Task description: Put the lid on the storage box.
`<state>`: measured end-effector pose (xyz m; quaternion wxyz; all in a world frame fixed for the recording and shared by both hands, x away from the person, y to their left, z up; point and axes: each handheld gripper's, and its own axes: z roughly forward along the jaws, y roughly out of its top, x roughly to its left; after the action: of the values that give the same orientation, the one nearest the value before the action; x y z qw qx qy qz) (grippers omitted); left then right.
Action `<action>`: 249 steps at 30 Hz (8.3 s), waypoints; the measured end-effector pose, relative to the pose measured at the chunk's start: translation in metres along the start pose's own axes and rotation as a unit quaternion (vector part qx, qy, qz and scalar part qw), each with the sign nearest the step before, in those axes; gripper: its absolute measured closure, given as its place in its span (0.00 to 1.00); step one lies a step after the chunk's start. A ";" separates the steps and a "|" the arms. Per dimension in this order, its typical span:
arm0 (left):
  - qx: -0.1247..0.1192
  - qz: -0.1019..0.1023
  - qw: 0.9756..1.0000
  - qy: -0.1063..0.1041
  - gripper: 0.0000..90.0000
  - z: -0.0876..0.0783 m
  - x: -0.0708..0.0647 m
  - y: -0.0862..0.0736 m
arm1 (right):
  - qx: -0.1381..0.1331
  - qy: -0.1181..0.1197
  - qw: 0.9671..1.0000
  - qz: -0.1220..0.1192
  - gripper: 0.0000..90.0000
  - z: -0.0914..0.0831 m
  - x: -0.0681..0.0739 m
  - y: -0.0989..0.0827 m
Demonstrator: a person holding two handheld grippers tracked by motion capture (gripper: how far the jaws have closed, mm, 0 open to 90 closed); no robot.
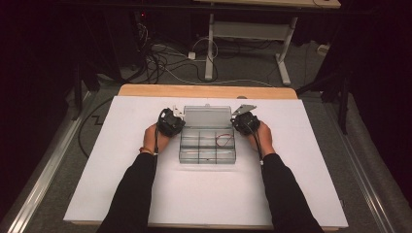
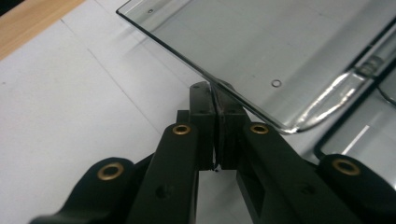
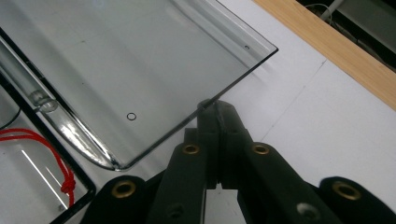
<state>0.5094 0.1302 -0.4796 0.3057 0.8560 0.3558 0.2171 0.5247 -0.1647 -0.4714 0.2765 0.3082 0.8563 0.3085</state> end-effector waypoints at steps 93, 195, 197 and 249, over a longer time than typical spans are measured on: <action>-0.134 0.019 0.986 0.097 0.95 -0.078 -0.007 0.044 | -0.155 -0.090 0.983 0.030 1.00 -0.078 0.008 0.039; -0.189 0.011 0.977 0.099 0.93 -0.100 -0.044 0.004 | -0.198 -0.101 0.973 0.060 1.00 -0.108 0.055 0.004; -0.187 0.011 0.977 0.102 0.93 -0.099 -0.045 0.003 | -0.200 -0.099 0.973 0.062 1.00 -0.108 0.056 0.003; -0.179 0.017 0.977 0.113 0.93 -0.094 -0.060 -0.017 | -0.184 -0.102 0.977 0.046 1.00 -0.107 0.071 -0.012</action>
<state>0.4066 0.1299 -0.4328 0.4079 0.7635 0.3286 0.3778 0.4027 -0.1615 -0.4294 0.4000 0.3211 0.7371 0.4399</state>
